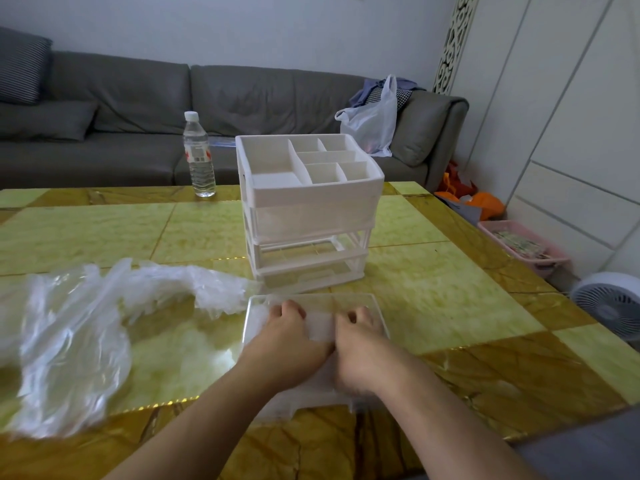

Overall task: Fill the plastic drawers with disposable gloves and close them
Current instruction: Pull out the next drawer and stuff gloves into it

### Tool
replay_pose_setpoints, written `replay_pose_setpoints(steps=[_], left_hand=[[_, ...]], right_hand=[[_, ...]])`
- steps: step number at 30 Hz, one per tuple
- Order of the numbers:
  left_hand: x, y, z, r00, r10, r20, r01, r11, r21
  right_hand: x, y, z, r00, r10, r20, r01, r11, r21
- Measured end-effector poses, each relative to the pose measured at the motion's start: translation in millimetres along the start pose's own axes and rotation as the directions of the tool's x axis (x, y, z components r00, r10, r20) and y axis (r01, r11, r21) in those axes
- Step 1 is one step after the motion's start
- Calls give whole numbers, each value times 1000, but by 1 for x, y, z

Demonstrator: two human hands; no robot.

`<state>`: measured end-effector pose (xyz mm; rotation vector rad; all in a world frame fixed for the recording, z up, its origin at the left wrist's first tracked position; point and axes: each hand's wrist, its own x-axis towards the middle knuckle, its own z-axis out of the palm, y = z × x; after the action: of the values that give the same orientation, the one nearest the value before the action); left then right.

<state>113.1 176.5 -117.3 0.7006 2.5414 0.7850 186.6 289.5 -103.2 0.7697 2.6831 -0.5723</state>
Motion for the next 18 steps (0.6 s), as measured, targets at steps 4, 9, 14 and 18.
replay_pose_setpoints(steps=[4,9,14,18], left_hand=[[-16,7,-12,951,255,-176,-167,901,400],[-18,16,-18,940,330,-84,-205,745,635],[-7,13,-10,996,84,-12,-62,818,571],[9,6,9,998,57,16,-55,781,623]], right_hand=[[1,-4,-2,1000,15,21,-14,999,-34],[0,-6,-1,999,30,22,-29,998,-49],[-5,-2,-3,1000,4,7,-4,1000,-16],[-5,-2,-5,1000,5,10,-5,1000,5]])
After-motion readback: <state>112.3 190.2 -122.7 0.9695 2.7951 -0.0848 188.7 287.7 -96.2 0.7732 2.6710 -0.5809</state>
